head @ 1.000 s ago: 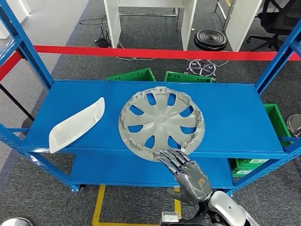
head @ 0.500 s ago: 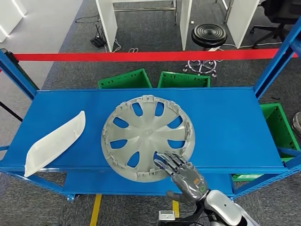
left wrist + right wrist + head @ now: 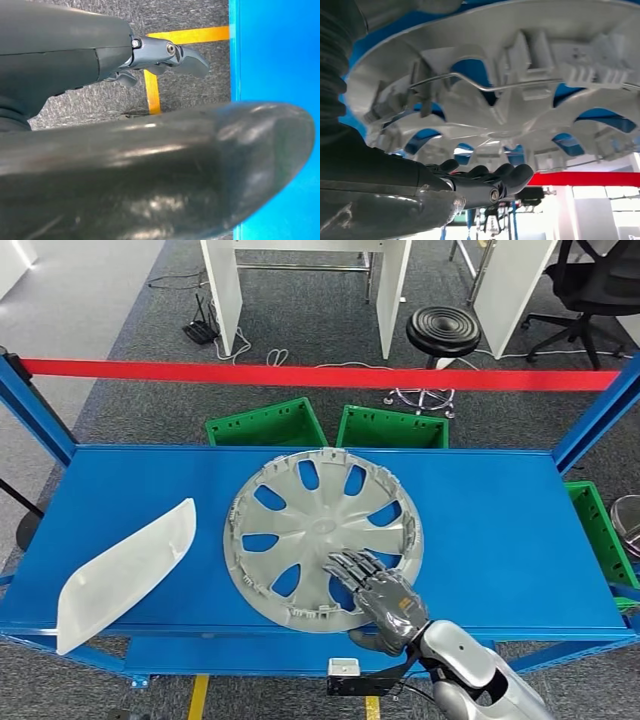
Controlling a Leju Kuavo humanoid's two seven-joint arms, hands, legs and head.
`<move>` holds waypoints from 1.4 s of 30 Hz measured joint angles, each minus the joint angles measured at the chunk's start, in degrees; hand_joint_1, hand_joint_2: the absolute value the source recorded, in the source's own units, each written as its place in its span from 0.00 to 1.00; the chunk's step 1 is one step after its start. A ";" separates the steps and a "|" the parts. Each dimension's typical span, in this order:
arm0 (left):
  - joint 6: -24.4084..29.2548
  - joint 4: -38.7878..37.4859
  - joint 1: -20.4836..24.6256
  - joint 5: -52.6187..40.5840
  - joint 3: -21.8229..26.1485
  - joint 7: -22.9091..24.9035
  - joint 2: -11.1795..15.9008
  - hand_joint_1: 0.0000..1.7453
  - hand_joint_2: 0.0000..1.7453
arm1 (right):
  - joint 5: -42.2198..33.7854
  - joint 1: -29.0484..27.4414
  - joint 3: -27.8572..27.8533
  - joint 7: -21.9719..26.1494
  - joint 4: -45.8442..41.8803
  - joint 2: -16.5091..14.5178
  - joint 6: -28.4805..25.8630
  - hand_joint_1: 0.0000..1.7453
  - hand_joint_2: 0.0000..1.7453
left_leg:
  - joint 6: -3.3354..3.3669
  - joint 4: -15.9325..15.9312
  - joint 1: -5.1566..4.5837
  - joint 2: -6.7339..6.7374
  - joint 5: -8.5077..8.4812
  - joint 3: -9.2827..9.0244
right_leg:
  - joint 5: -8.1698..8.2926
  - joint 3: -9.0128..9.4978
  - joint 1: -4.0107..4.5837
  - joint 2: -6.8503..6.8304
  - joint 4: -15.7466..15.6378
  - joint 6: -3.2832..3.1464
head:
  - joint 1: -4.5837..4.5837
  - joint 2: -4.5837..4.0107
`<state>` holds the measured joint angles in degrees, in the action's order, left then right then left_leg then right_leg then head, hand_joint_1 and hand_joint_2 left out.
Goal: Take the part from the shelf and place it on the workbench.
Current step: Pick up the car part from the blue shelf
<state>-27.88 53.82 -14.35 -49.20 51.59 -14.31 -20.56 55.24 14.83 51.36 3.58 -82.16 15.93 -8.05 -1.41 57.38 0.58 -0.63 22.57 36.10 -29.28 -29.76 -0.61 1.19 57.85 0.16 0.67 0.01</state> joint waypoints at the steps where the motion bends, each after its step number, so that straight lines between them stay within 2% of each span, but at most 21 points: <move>1: -0.03 -0.04 -0.04 0.11 -0.31 0.03 0.01 0.00 0.00 | 0.07 0.36 0.13 -0.01 0.67 -0.20 -0.05 0.00 1.00 | 0.22 0.00 -0.04 -0.05 0.14 -0.13 | -0.01 0.27 -0.01 -0.08 -0.30 0.02 | -0.01 0.00; 3: -0.07 -0.10 -0.07 0.35 -0.84 0.00 0.05 0.00 0.00 | 0.17 1.03 0.38 -0.16 1.99 -0.72 -0.16 0.00 1.00 | 0.56 0.00 -0.09 -0.09 0.38 -0.39 | -0.07 0.77 -0.01 -0.22 -0.80 0.26 | 0.00 0.00; 4: -0.06 -0.12 -0.07 0.51 -1.07 -0.04 0.08 0.00 0.00 | 0.20 1.30 0.50 -0.26 2.56 -0.97 -0.20 0.00 1.00 | 0.70 0.00 -0.11 -0.10 0.48 -0.52 | -0.11 1.00 -0.02 -0.27 -1.01 0.60 | 0.00 0.00; 7: 0.01 -0.17 -0.08 1.00 -1.66 -0.10 0.13 0.00 0.00 | 0.18 1.72 0.78 -0.43 3.87 -1.57 -0.28 0.00 1.00 | 0.89 0.00 -0.16 -0.11 0.67 -0.79 | -0.22 1.53 -0.15 -0.33 -1.56 2.42 | 0.02 0.00; 9: 0.01 -0.21 -0.10 1.13 -1.89 -0.10 0.14 0.00 0.00 | 0.13 1.85 0.94 -0.47 4.41 -1.80 -0.28 0.00 1.00 | 0.93 0.00 -0.16 -0.11 0.72 -0.92 | -0.25 1.69 -0.19 -0.34 -1.72 3.06 | 0.02 0.01; 18: -0.53 -0.25 -0.69 1.60 -2.52 -0.10 0.14 0.00 0.00 | 1.29 0.63 1.09 -2.92 4.44 -2.74 0.32 0.00 1.00 | 0.79 -0.23 -0.07 -0.10 0.83 -1.71 | -0.44 2.28 -0.11 -0.30 -1.71 2.97 | 0.03 0.01; 19: -0.56 -0.25 -0.75 1.71 -2.56 -0.10 0.13 0.00 0.00 | 1.44 0.35 1.07 -3.14 4.21 -2.86 0.33 0.03 1.00 | 0.77 -0.25 -0.07 -0.10 0.84 -1.80 | -0.46 2.35 -0.11 -0.29 -1.71 2.95 | 0.03 0.01; 21: -0.59 -0.25 -0.78 1.82 -2.66 -0.10 0.13 0.00 0.00 | 1.62 -0.03 1.07 -3.33 3.89 -3.02 0.43 0.45 1.00 | 0.75 -0.30 -0.07 -0.10 0.85 -1.91 | -0.49 2.44 -0.11 -0.29 -1.72 2.91 | 0.03 0.01; 23: -0.61 -0.25 -0.79 1.84 -2.83 -0.10 0.13 0.00 0.00 | 1.78 -0.30 1.07 -3.41 3.75 -3.10 0.62 0.92 1.00 | 0.75 -0.32 -0.07 -0.10 0.85 -1.95 | -0.51 2.47 -0.10 -0.30 -1.71 2.89 | 0.04 0.01; 24: -0.61 -0.25 -0.80 1.85 -2.90 -0.10 0.13 0.00 0.00 | 1.84 -0.47 1.07 -3.41 3.74 -3.12 0.79 0.97 1.00 | 0.75 -0.33 -0.06 -0.10 0.85 -1.95 | -0.52 2.48 -0.10 -0.30 -1.71 2.89 | 0.03 0.01; 26: -0.62 -0.25 -0.84 1.90 -3.02 -0.10 0.13 0.00 0.00 | 1.87 -0.81 1.06 -3.38 3.74 -3.17 1.25 1.00 1.00 | 0.75 -0.34 -0.06 -0.10 0.85 -1.95 | -0.52 2.48 -0.09 -0.30 -1.71 2.88 | 0.03 0.00; 32: -0.54 -0.27 -0.84 1.87 -3.33 -0.10 0.13 0.00 0.00 | -0.42 0.70 1.41 -0.59 5.10 -3.21 3.40 1.00 1.00 | 0.75 -0.35 -0.06 -0.10 0.85 -1.97 | -0.52 2.49 -0.09 -0.29 -1.71 2.88 | 0.03 0.00; 42: -0.63 -0.54 -0.77 -0.12 -3.32 -1.03 0.13 0.00 0.00 | -0.98 2.66 2.42 0.63 8.55 -3.51 3.03 1.00 1.00 | 0.75 -0.35 -0.06 -0.12 0.85 -2.01 | -0.53 2.55 -0.09 -0.33 -1.71 2.87 | 0.03 0.01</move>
<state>-28.51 53.28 -15.12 -49.32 48.28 -15.33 -20.44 54.25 17.49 53.78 4.21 -73.61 12.41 -5.02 -0.66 57.03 0.52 -0.75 23.42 34.09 -29.81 -27.21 -0.71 0.86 56.14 3.03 0.70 0.01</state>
